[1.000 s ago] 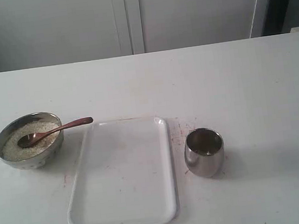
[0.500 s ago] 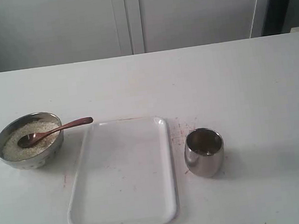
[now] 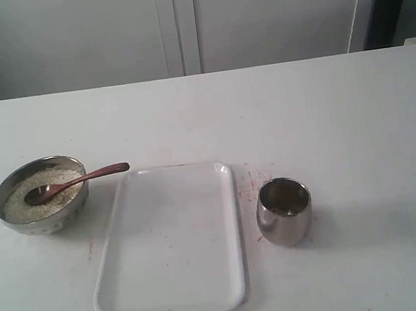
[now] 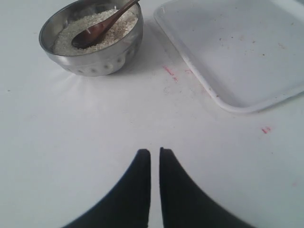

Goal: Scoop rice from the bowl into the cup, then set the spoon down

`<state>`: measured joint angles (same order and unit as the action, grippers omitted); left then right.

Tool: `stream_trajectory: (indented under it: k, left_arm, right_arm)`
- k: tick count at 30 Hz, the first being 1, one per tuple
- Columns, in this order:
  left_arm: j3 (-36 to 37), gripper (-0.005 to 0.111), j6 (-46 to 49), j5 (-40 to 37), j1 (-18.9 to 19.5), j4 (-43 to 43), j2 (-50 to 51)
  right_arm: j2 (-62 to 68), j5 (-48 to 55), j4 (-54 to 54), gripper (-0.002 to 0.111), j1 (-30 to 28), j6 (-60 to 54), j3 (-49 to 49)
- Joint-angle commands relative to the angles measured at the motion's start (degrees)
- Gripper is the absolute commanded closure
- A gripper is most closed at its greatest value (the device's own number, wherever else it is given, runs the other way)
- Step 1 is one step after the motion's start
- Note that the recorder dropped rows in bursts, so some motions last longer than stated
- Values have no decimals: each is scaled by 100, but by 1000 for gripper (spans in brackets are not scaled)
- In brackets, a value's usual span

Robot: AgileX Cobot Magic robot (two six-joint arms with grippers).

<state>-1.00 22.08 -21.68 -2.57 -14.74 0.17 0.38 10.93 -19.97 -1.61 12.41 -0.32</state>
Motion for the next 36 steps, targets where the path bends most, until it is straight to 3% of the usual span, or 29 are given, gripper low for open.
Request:
stream_trajectory:
  k: [1, 12, 14, 20, 27, 36]
  left_arm:
    - [29, 92, 22, -19, 14, -62, -17]
    - [29, 92, 22, -19, 14, -62, -17]
    - [29, 92, 22, -19, 14, -62, -17]
    - [29, 92, 22, -19, 14, -62, -17]
    - [29, 92, 22, -19, 14, -62, -17]
    - [29, 92, 22, -19, 14, -62, -17]
  right_arm:
    - [-38, -1687, -44, 108, -14, -49, 32]
    - [-38, -4968, 23, 108, -14, 66, 32]
    - [-38, -5418, 23, 108, -14, 648, 32]
    - [-38, -6745, 36, 108, -14, 3949, 32]
    - [-38, -7479, 369, 108, -14, 4957, 32]
    - [-38, -7490, 2836, 108, -14, 5290, 32]
